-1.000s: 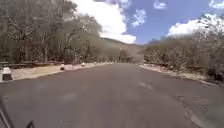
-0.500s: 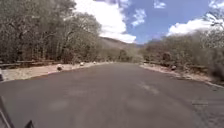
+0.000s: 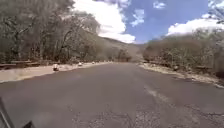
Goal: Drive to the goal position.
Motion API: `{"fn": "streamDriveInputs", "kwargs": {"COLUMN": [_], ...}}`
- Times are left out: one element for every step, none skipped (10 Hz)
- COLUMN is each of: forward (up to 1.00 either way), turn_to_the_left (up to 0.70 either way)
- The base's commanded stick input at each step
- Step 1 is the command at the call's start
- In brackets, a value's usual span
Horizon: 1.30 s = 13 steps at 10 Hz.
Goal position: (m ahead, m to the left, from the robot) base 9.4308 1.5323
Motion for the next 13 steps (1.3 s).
{"fn": "streamDriveInputs", "kwargs": {"forward": [0.70, 0.70, 0.70, 0.70, 0.70, 0.70, 0.70, 0.70, 0.70, 0.70, 0.70, 0.70, 0.70], "turn_to_the_left": [0.00, 0.00, 0.00, 0.00, 0.00, 0.00, 0.00, 0.00, 0.00, 0.00, 0.00, 0.00, 0.35]}}
